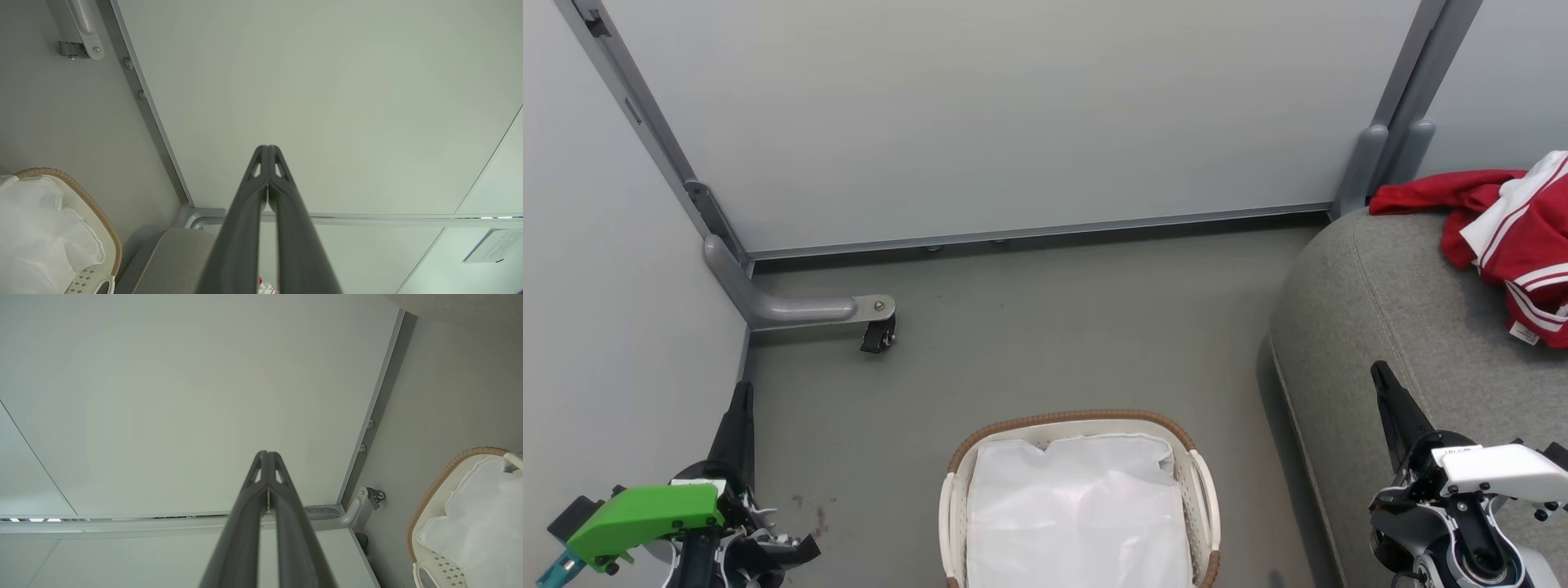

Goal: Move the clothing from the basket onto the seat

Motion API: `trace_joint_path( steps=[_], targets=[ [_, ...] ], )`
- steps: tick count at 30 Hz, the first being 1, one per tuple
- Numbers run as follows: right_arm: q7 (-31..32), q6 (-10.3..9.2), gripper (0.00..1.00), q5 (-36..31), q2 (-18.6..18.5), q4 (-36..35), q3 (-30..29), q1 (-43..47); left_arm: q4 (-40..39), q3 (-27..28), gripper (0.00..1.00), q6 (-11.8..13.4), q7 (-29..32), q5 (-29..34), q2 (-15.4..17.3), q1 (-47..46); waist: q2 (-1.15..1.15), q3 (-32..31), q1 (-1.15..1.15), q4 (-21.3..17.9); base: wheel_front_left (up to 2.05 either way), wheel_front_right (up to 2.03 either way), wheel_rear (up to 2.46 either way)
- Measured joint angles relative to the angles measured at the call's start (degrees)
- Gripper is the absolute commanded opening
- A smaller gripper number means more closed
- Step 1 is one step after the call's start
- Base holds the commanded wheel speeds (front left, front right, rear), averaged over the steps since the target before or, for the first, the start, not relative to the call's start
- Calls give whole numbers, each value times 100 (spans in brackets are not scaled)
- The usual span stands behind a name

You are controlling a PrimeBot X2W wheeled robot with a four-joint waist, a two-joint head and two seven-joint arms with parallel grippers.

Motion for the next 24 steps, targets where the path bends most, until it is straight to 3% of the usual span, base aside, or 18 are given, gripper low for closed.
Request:
trace_joint_path(
  steps=[24],
  targets=[
    [0,0,0,0,-1,-2,0,0,0,3,0,0,3,0,0,0,0,0,0,0,0,0,0]
  ],
)
